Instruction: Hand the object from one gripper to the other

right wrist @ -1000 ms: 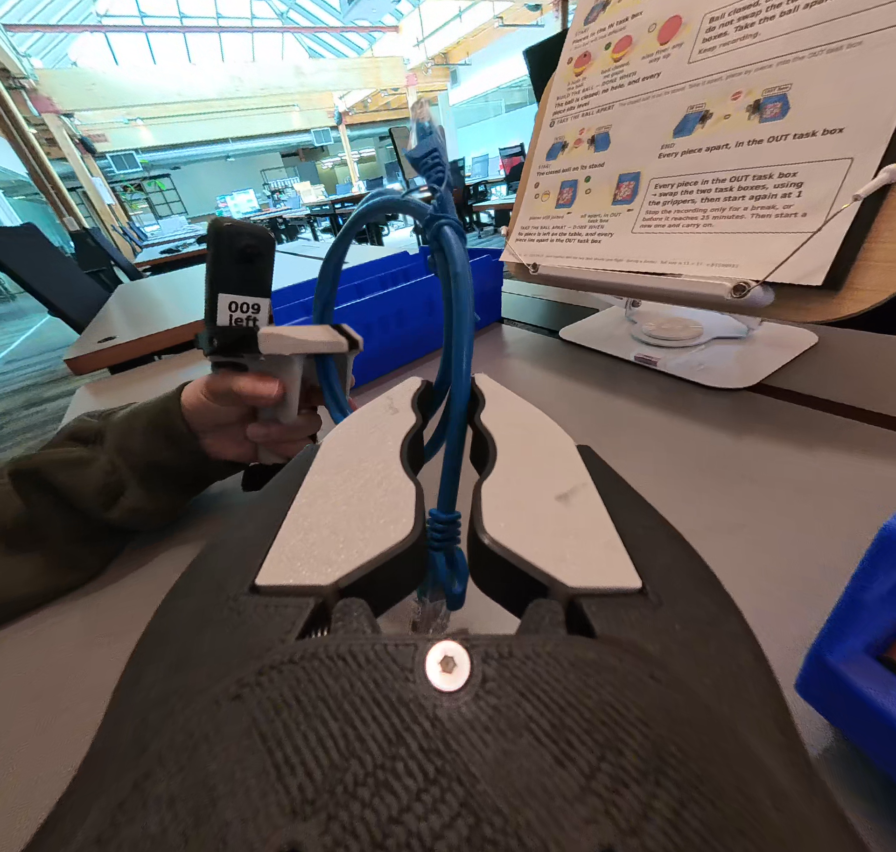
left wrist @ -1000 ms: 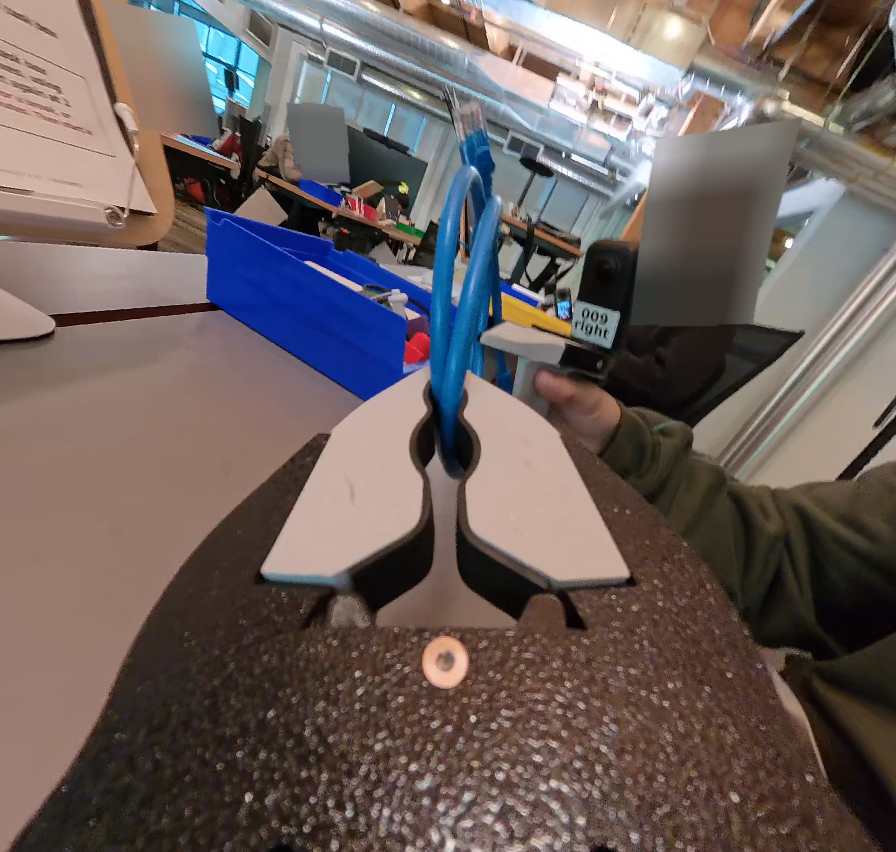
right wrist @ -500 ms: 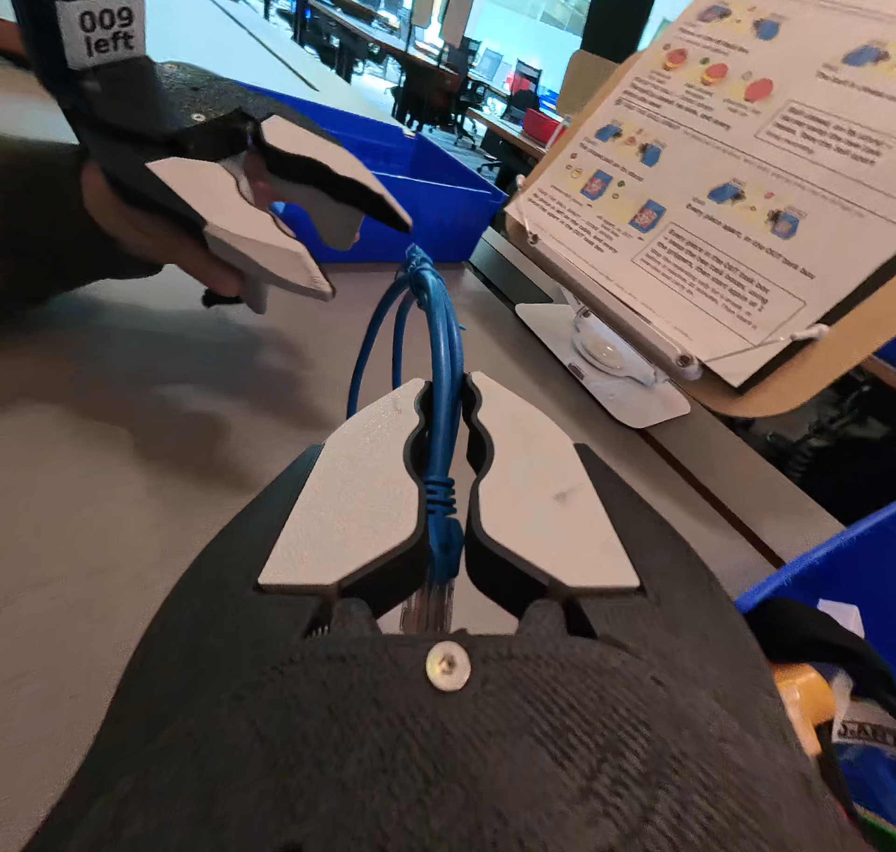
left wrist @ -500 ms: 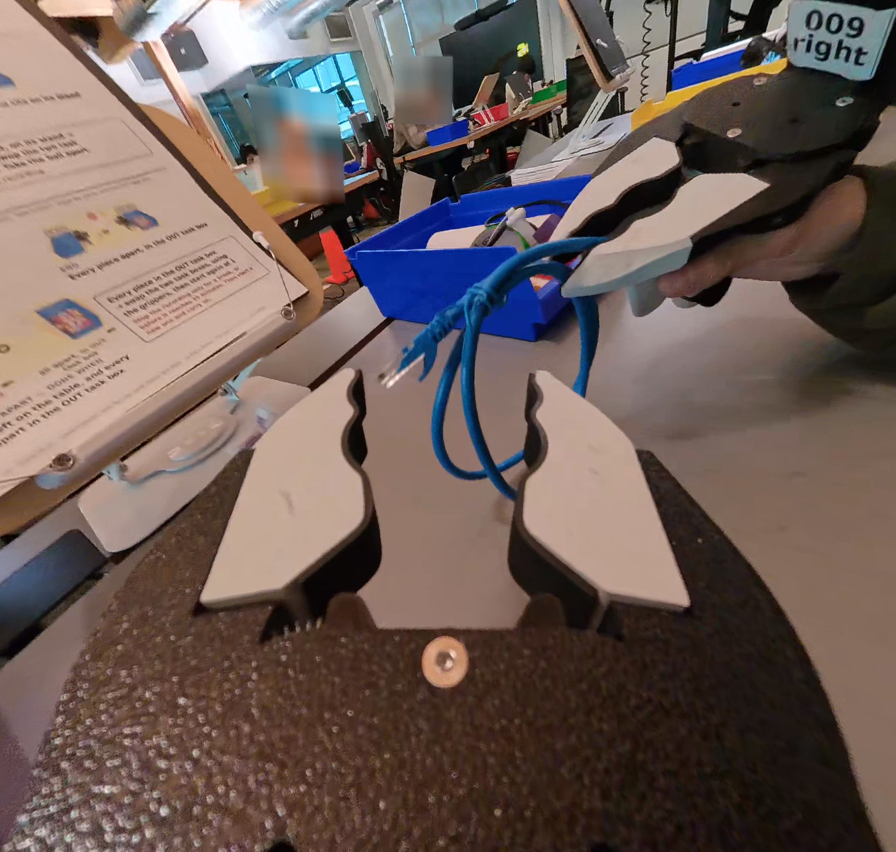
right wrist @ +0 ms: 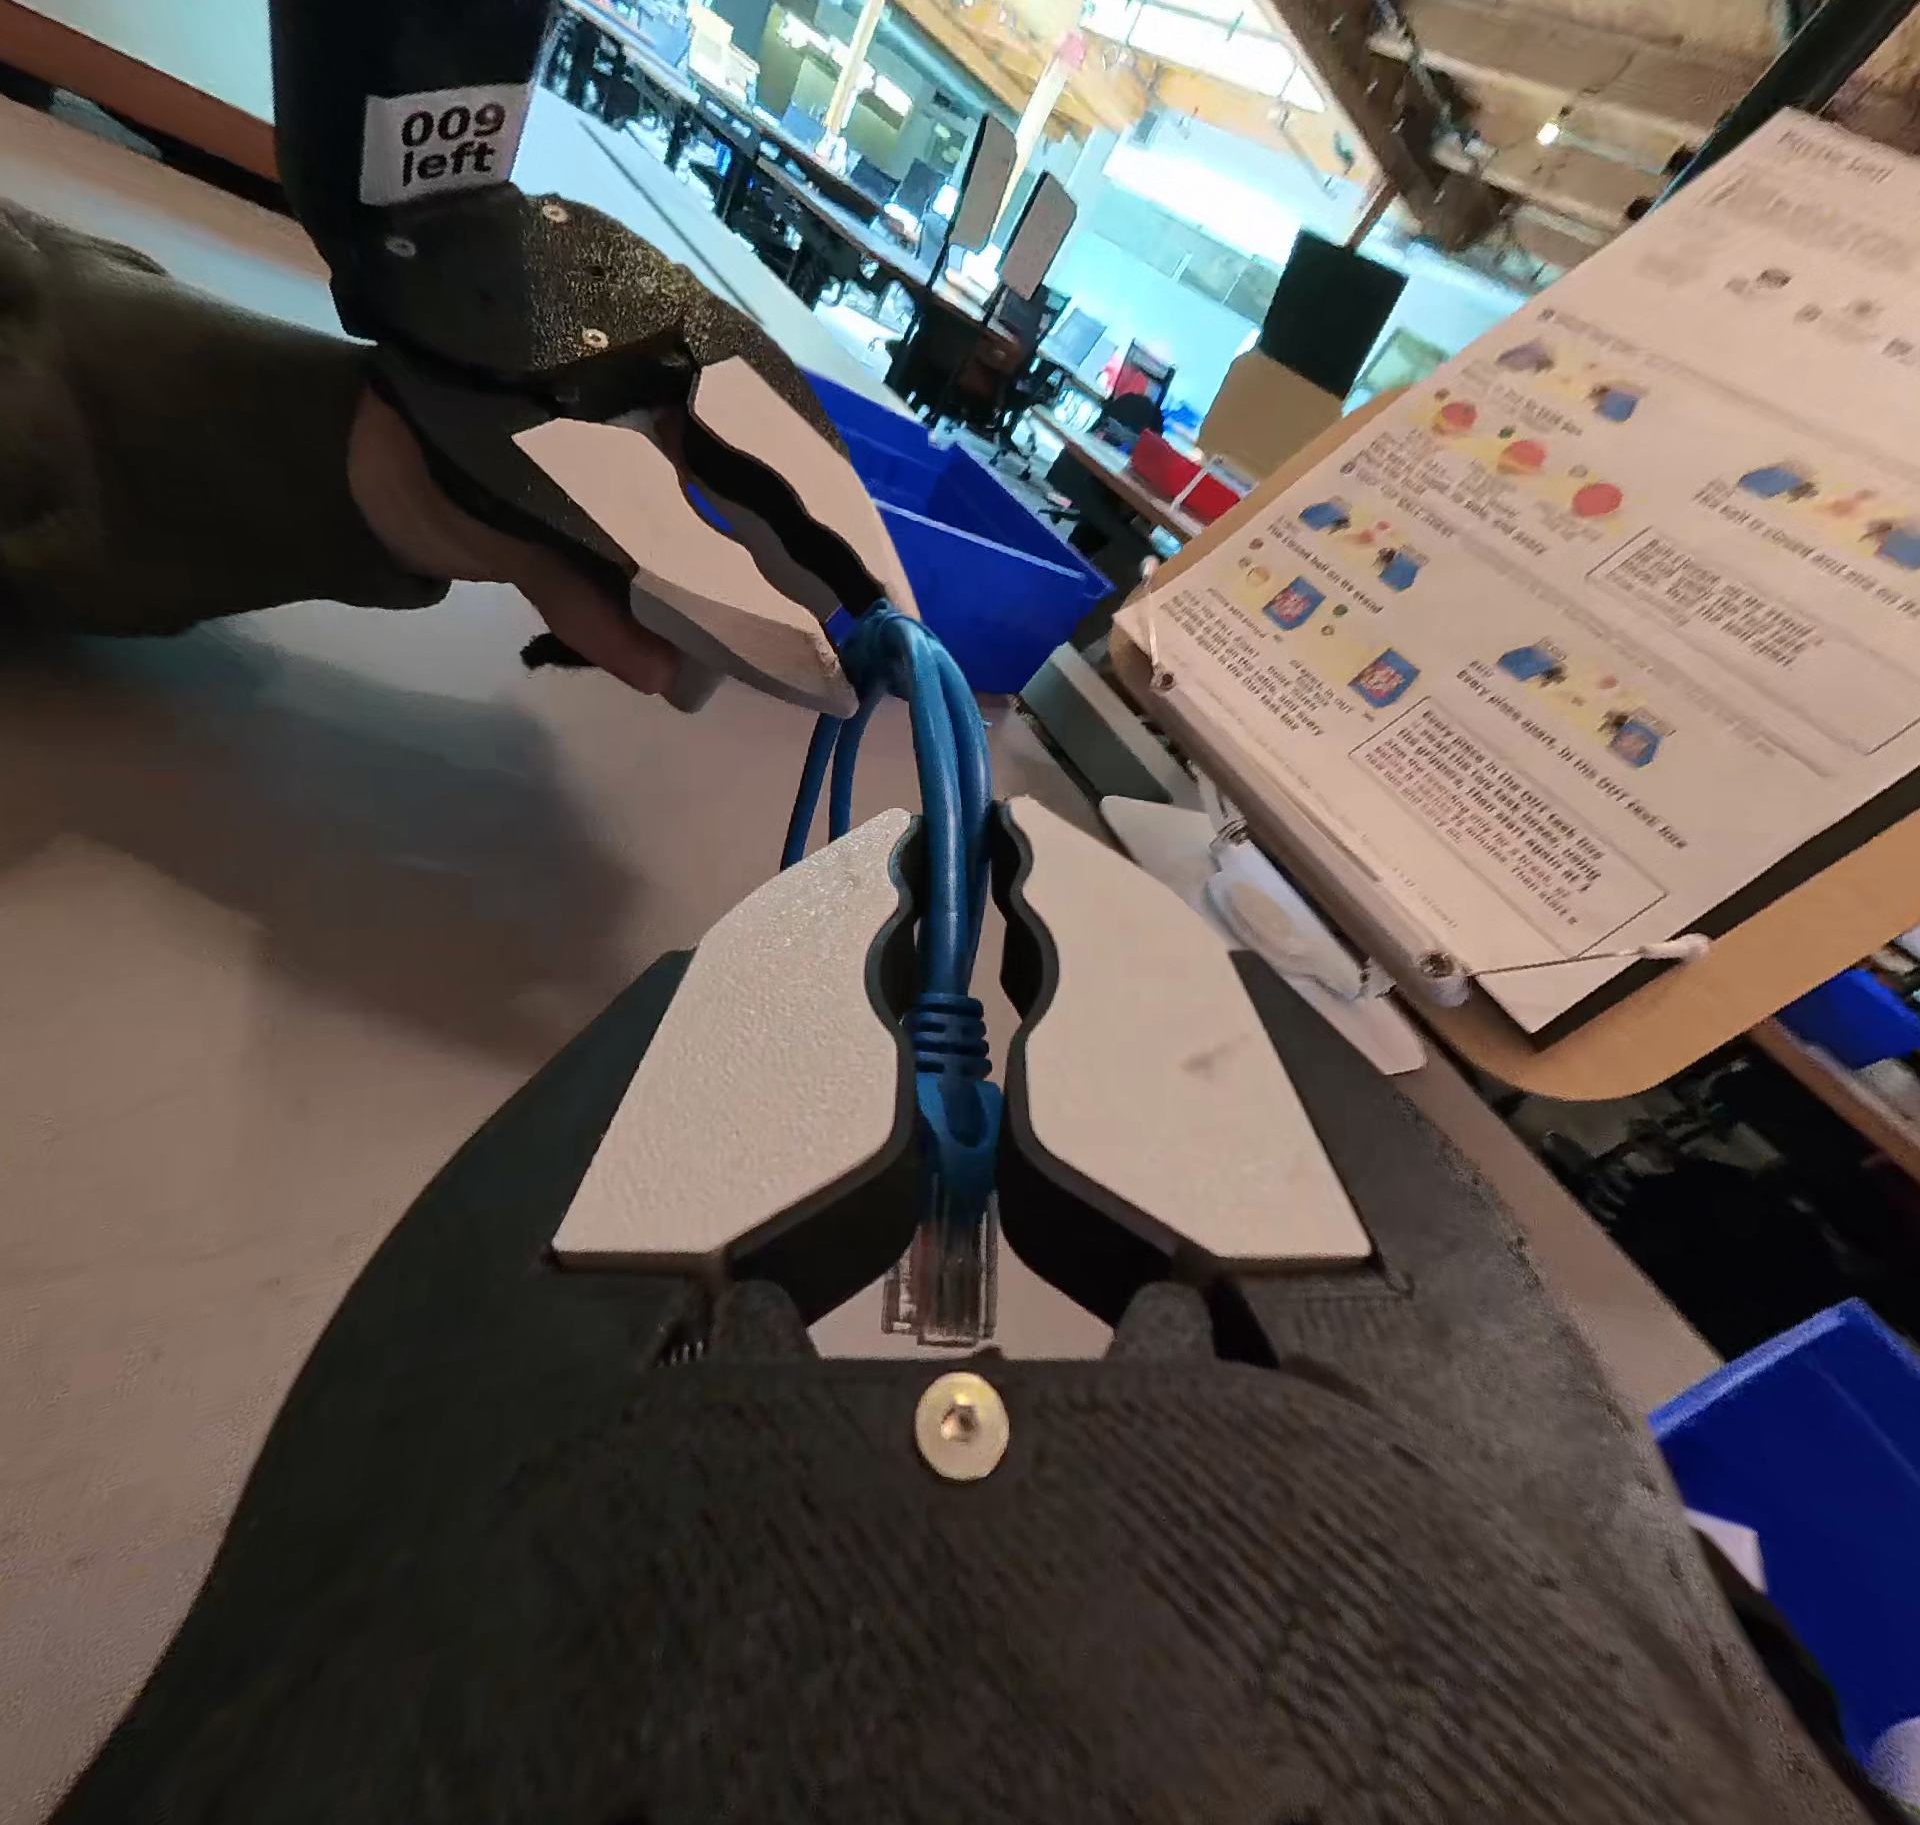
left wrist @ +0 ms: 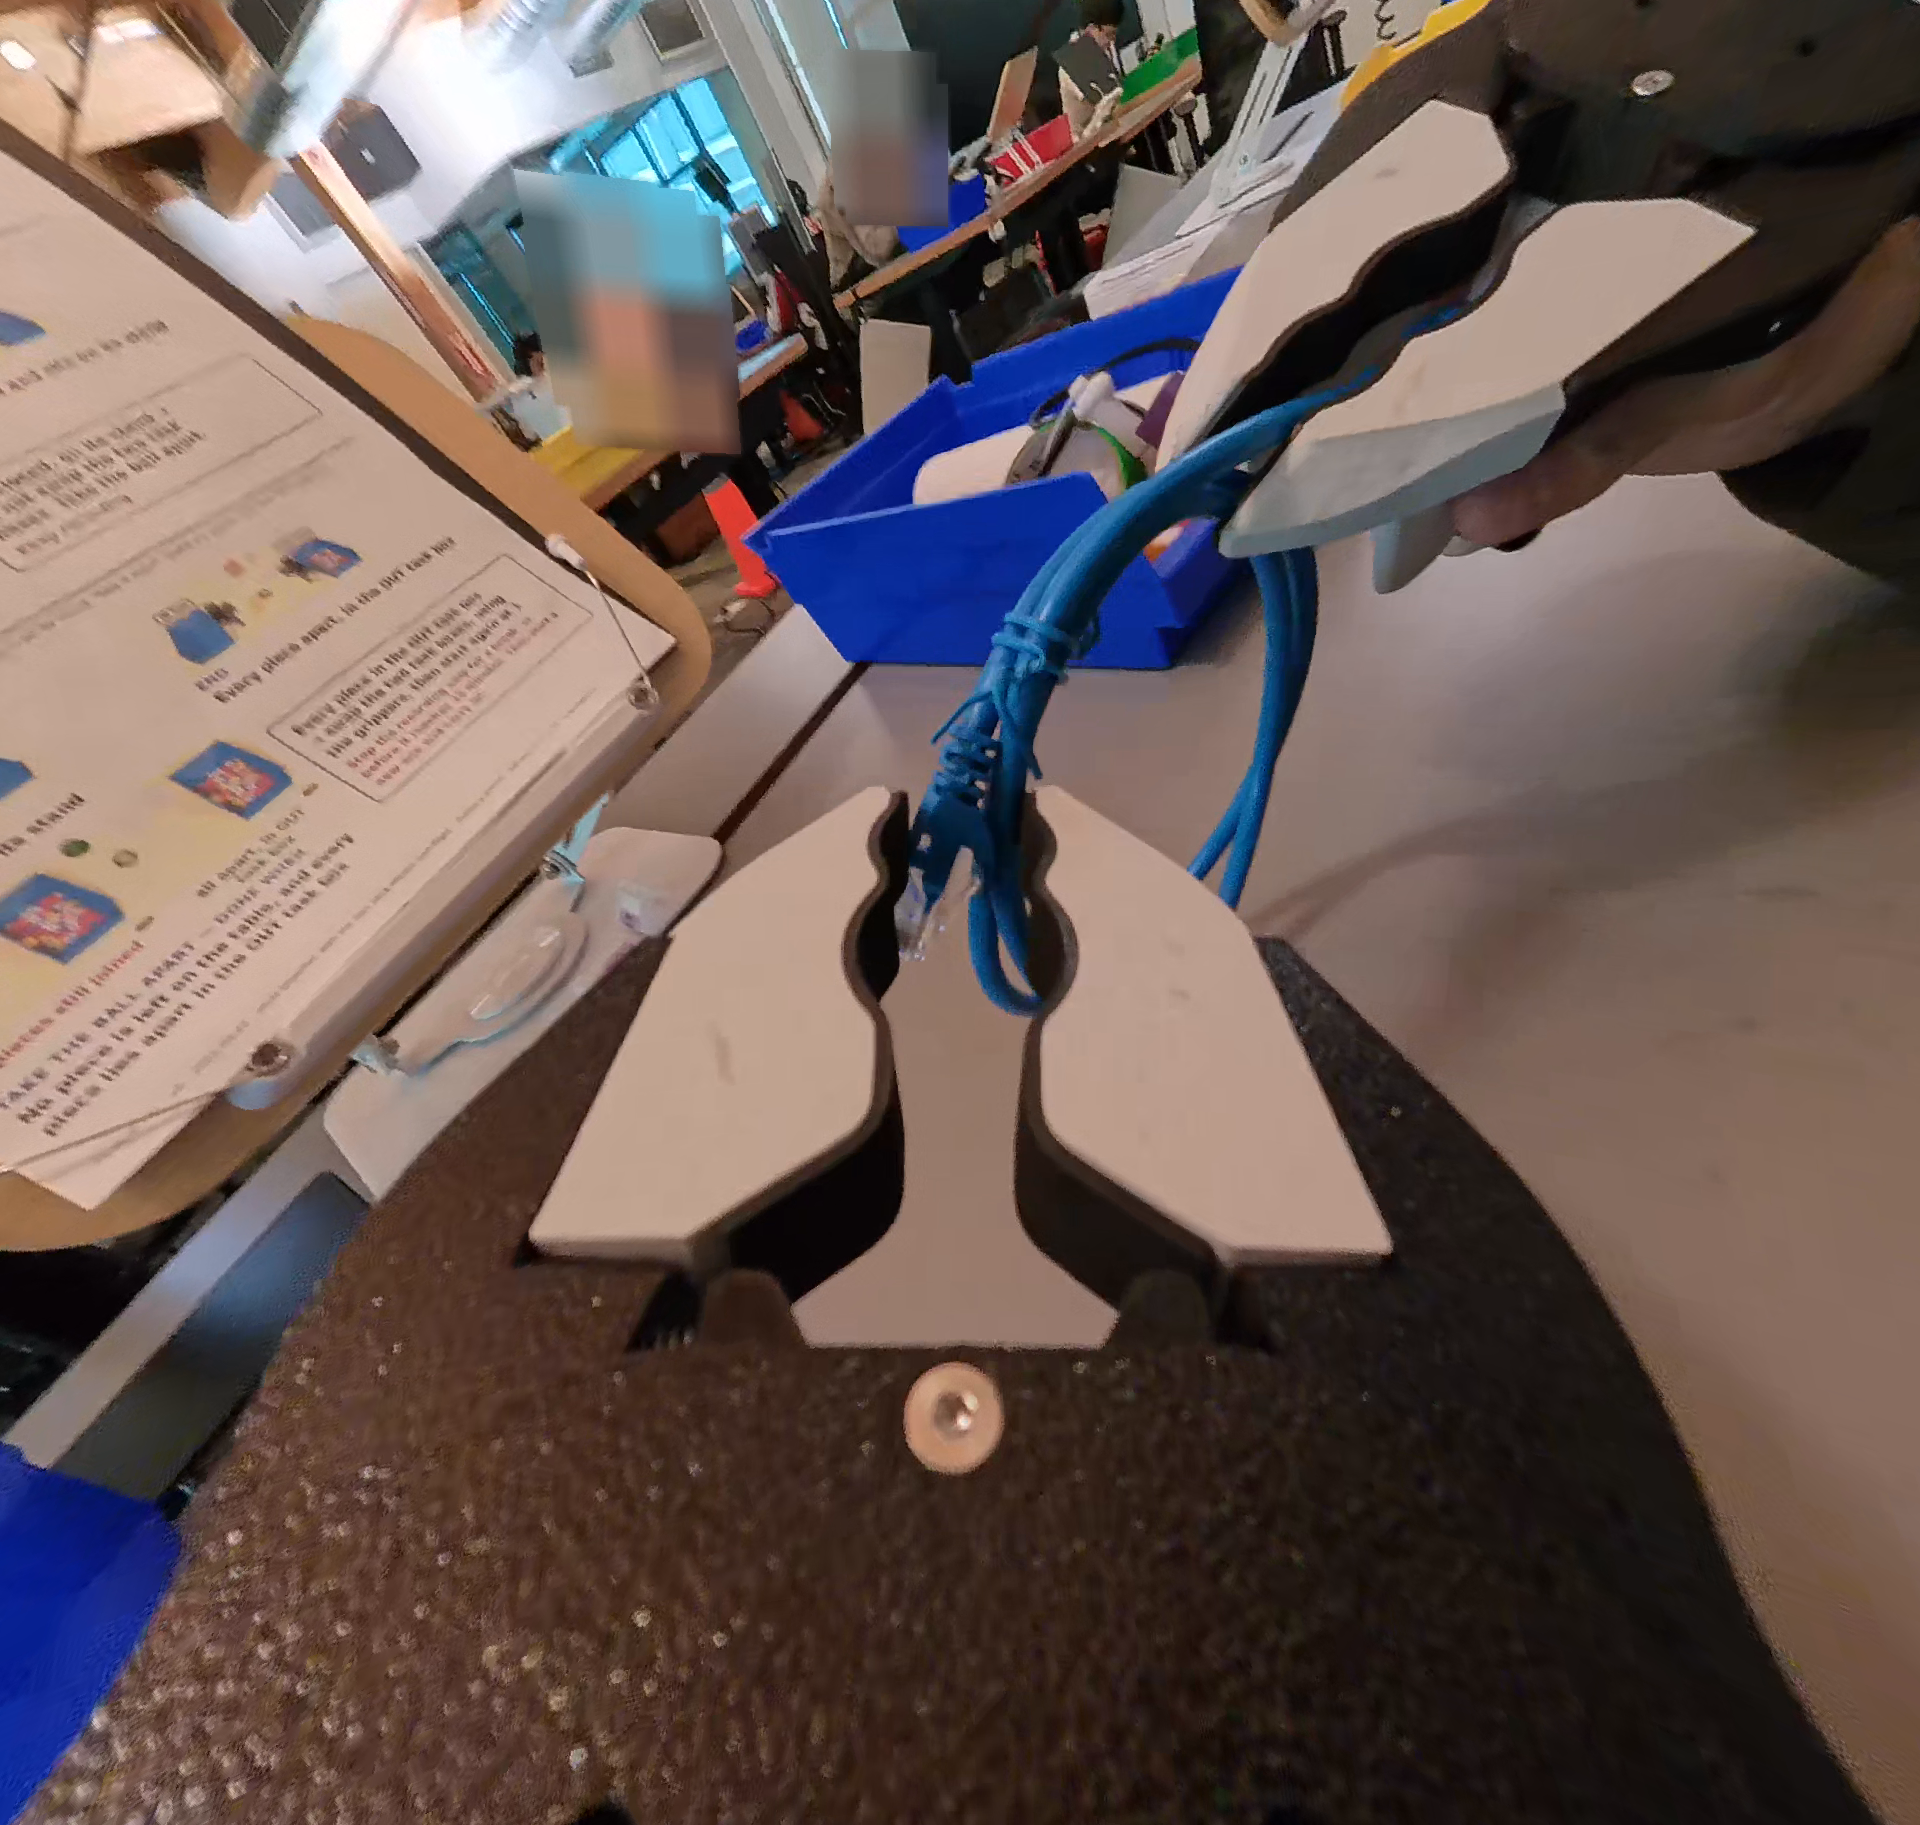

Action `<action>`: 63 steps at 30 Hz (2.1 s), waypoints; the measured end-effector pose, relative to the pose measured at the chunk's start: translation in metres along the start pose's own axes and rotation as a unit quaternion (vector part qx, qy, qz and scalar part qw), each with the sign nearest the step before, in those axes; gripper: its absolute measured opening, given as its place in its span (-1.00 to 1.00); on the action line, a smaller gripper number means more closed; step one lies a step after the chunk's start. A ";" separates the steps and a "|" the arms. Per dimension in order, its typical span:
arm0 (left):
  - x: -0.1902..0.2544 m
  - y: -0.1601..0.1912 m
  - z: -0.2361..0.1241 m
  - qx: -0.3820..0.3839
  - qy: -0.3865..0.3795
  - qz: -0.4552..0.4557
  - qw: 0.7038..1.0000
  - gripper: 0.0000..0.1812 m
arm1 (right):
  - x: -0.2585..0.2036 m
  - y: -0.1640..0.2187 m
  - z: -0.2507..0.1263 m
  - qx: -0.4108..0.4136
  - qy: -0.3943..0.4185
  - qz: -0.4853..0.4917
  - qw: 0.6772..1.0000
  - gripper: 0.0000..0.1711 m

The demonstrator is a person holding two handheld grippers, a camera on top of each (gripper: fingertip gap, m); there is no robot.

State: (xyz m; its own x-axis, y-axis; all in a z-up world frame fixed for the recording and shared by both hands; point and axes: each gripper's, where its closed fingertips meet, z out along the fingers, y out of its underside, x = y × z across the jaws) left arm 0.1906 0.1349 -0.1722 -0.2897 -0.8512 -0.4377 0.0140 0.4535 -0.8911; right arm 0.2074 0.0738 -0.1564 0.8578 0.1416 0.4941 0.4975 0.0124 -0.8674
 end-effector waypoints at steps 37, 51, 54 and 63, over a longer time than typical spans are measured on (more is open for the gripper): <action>-0.026 -0.001 -0.006 0.032 -0.049 -0.107 0.993 -0.80 | 0.018 0.039 0.001 -0.093 0.023 0.143 0.985 -0.94; -0.047 0.006 -0.007 0.113 -0.079 -0.420 0.897 -0.92 | 0.020 0.011 0.007 0.042 0.019 0.287 0.957 -0.27; -0.053 0.009 -0.010 0.128 -0.089 -0.465 0.872 -0.92 | 0.016 0.015 0.010 0.023 0.016 0.266 0.963 -0.25; -0.044 0.013 -0.003 0.105 -0.084 -0.457 0.879 -0.92 | 0.001 -0.002 0.010 0.062 -0.039 0.268 0.961 -0.43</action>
State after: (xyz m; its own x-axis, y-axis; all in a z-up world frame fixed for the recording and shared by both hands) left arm 0.2007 0.1787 -0.1640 -0.1260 -0.8695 0.4776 0.0304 -0.4846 -0.8742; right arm 0.2058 0.0838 -0.1549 0.9720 0.2334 -0.0269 -0.0358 0.0339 -0.9988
